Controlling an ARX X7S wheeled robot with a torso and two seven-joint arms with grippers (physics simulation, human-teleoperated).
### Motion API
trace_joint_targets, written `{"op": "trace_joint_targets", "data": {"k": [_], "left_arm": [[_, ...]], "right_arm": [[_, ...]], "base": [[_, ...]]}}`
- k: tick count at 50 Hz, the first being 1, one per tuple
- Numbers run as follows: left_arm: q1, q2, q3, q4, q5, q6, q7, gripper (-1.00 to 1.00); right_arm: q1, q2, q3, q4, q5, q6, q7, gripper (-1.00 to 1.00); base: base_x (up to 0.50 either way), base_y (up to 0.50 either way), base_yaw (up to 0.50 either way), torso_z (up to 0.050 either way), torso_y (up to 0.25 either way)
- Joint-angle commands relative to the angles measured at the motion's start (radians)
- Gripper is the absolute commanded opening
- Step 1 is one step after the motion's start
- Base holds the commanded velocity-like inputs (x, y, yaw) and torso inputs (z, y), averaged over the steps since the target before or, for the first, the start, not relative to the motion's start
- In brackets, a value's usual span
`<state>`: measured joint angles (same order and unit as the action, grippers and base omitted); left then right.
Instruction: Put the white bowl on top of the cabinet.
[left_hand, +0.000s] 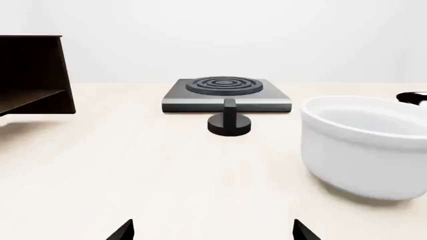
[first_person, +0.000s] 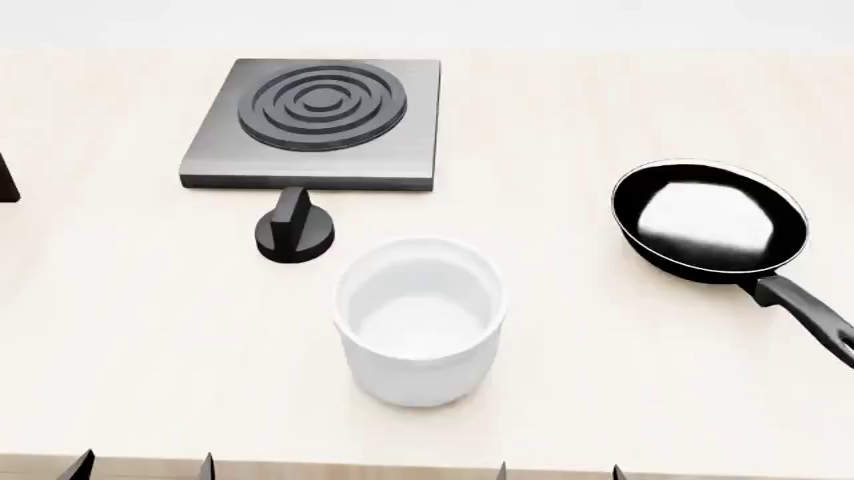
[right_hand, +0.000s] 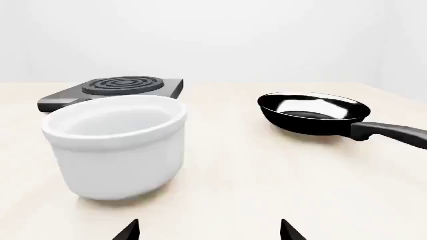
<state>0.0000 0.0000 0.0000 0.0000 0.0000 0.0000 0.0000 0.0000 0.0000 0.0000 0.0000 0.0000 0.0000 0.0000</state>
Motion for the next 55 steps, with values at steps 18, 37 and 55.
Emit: {"op": "trace_joint_targets", "data": {"k": [18, 37, 55], "left_arm": [[-0.004, -0.059, 0.065, 0.005, -0.054, -0.034, -0.070, 1.00], [0.060, -0.079, 0.054, 0.109, -0.023, 0.007, -0.181, 1.00], [0.223, -0.026, -0.157, 0.456, 0.000, -0.133, -0.555, 1.00]], "right_arm": [[0.005, 0.056, -0.069, 0.009, 0.055, 0.010, 0.077, 1.00], [0.016, 0.077, -0.092, 0.020, 0.086, 0.007, 0.112, 1.00], [0.015, 0.094, -0.109, 0.015, 0.111, 0.012, 0.140, 1.00]], "base": [[0.00, 0.00, 0.00, 0.000, 0.000], [0.00, 0.00, 0.00, 0.000, 0.000], [0.00, 0.00, 0.00, 0.000, 0.000]]}}
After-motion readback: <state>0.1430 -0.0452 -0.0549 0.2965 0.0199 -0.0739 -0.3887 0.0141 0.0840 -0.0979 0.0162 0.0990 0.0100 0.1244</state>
